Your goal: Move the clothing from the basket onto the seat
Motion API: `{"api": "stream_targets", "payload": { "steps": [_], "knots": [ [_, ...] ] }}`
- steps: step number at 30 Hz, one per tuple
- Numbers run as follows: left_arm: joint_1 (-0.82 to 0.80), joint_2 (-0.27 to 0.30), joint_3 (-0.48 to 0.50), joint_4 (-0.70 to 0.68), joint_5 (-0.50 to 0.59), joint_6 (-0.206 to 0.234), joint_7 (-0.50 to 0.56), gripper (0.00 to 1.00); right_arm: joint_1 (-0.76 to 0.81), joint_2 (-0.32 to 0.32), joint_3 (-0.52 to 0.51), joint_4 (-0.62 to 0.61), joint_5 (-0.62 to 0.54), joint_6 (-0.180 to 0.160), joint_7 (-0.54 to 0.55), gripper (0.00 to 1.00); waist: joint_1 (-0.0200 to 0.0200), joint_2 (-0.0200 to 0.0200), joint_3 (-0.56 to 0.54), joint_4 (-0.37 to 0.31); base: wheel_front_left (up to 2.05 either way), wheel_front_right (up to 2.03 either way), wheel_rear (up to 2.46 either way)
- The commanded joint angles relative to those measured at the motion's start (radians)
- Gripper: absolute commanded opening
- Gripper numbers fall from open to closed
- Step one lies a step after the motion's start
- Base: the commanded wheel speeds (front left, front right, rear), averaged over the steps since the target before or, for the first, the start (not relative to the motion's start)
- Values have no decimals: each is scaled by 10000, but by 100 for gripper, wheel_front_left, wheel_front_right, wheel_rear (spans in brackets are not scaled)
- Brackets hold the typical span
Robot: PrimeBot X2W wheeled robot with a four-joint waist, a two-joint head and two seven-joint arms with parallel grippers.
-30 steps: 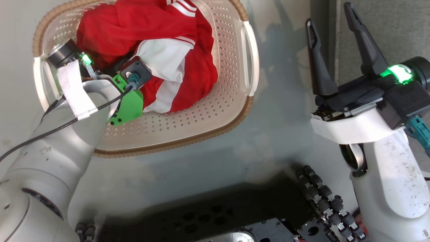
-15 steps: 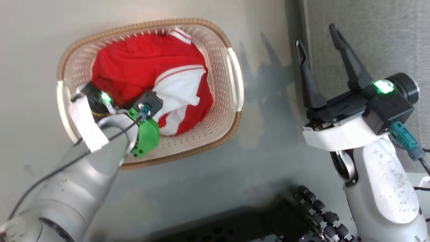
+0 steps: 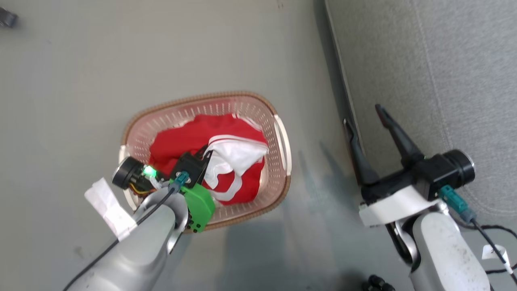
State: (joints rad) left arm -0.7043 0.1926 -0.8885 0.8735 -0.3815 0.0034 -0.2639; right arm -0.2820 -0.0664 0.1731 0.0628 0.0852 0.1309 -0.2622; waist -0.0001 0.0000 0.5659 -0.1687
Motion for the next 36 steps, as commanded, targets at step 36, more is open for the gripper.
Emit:
{"api": "stream_targets", "payload": {
  "steps": [36],
  "knots": [
    [3885, -544, 3465, -5722, 1216, -43, -8, 0, 2699, -278, 1476, 1511, 316, -3, -41, 100, 1, 0, -6140, 998, 0, 0, 0]
  ]
}}
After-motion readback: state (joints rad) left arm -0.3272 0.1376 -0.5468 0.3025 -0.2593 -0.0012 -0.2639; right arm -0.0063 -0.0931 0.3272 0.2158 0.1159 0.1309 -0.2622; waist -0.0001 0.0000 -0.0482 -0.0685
